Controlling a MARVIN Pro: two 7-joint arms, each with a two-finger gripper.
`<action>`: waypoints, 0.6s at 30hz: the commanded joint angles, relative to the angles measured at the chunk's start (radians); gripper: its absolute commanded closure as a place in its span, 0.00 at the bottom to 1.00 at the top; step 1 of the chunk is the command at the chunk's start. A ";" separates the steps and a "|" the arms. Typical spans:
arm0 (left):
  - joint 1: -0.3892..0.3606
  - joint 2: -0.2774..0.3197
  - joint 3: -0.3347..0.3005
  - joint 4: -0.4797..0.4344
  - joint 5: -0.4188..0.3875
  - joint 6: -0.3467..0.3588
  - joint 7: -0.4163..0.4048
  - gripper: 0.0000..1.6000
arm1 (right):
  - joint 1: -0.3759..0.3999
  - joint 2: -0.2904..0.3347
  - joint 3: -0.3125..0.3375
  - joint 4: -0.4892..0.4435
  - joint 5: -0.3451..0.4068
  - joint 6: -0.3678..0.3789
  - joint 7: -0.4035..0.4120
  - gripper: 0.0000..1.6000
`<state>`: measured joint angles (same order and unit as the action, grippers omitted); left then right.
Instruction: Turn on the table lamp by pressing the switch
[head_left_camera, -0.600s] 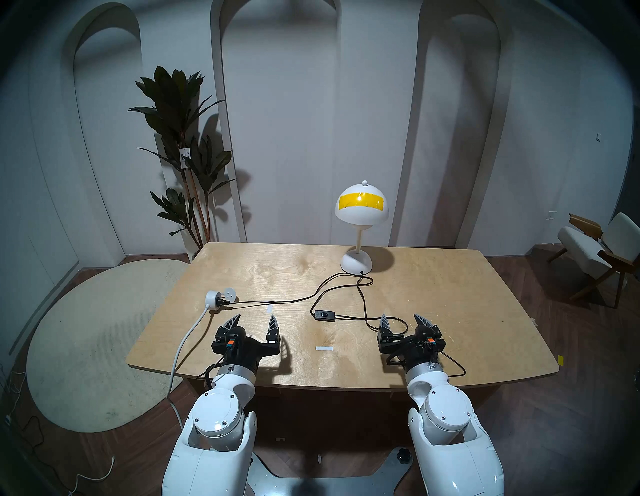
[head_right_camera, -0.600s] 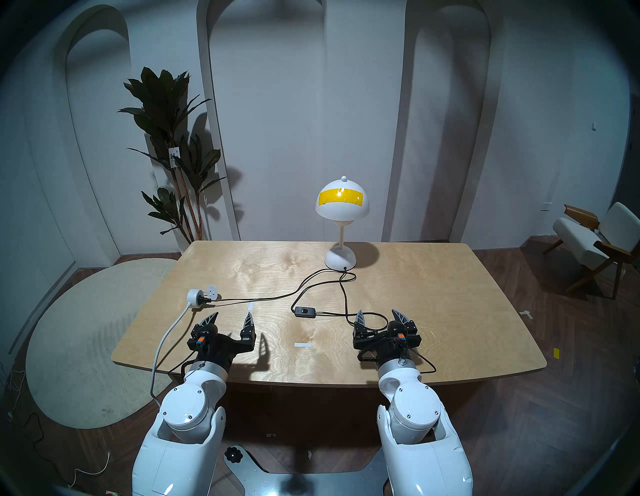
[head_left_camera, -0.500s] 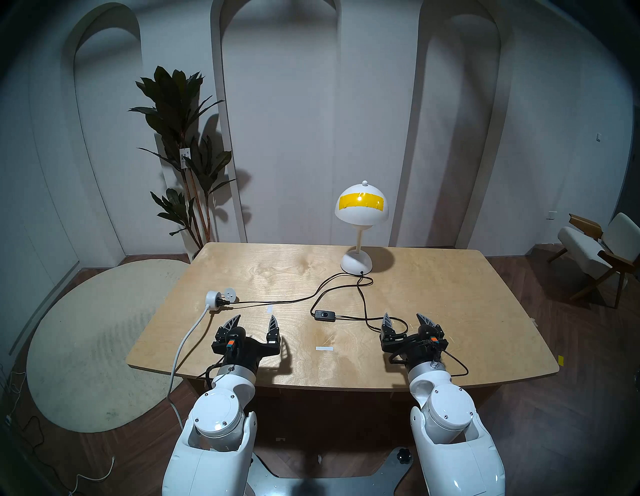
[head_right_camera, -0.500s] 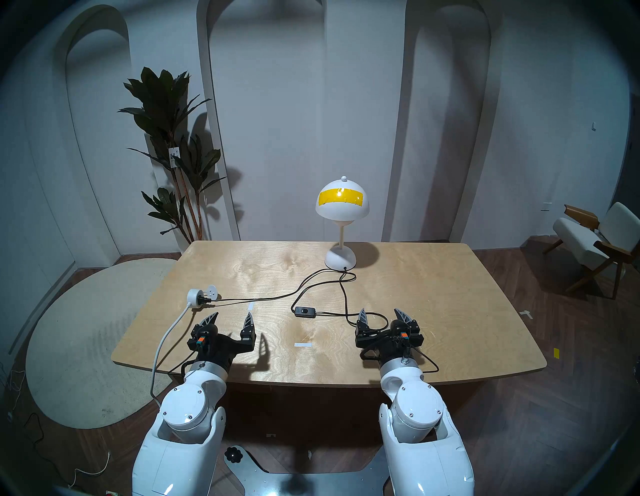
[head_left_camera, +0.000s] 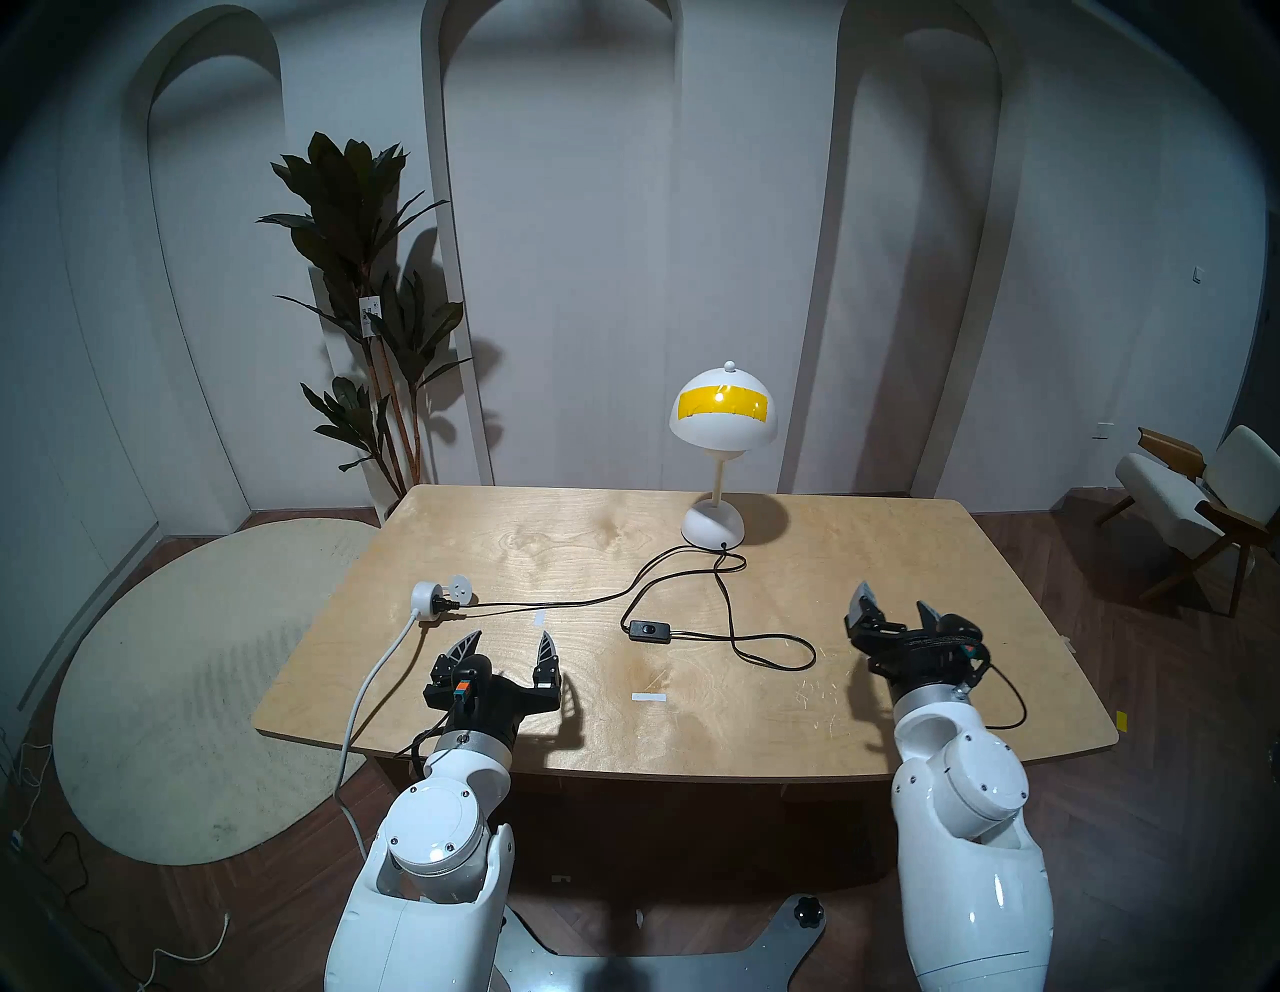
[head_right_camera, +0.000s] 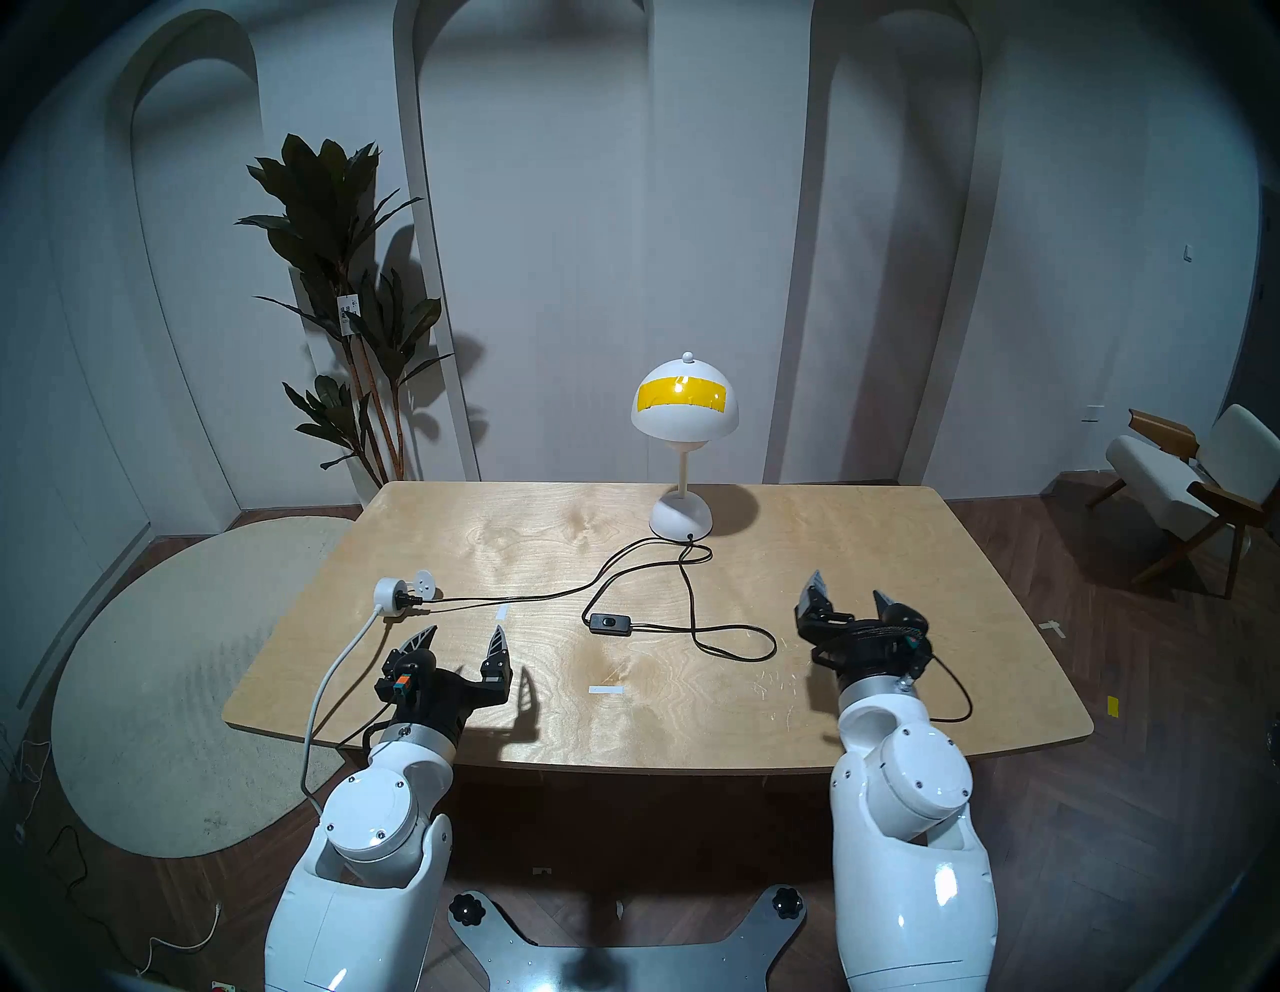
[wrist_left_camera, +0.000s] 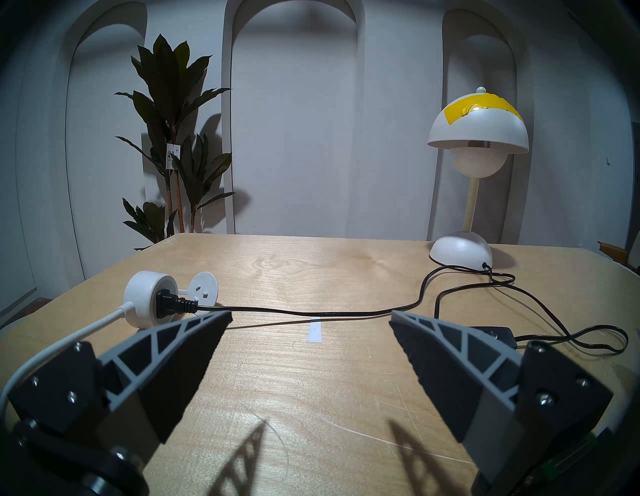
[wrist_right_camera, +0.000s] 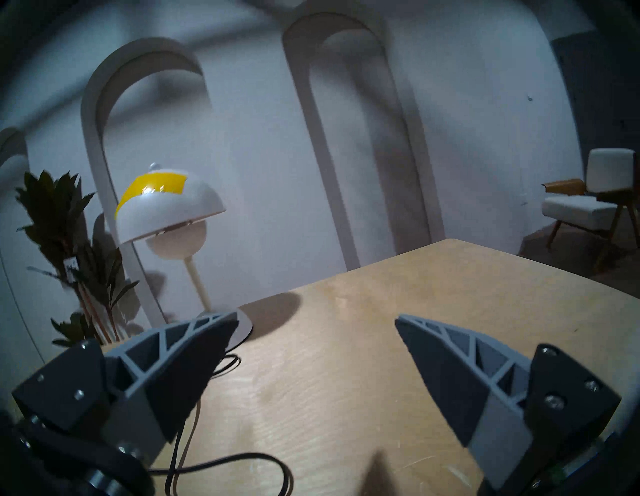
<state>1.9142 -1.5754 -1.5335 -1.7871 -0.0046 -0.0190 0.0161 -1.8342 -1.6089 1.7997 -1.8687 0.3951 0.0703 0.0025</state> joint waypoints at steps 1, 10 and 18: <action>-0.007 0.000 0.000 -0.018 0.000 -0.005 0.000 0.00 | 0.087 -0.013 0.133 -0.019 0.202 0.058 0.024 0.00; -0.005 0.000 0.000 -0.020 0.000 -0.004 0.000 0.00 | 0.107 0.016 0.240 0.034 0.452 0.212 0.102 0.00; -0.004 0.000 0.000 -0.022 -0.001 -0.003 0.000 0.00 | 0.093 0.059 0.252 0.114 0.504 0.262 0.193 0.00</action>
<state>1.9143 -1.5754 -1.5335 -1.7865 -0.0046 -0.0190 0.0161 -1.7456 -1.5860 2.0426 -1.7801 0.8686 0.3099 0.1339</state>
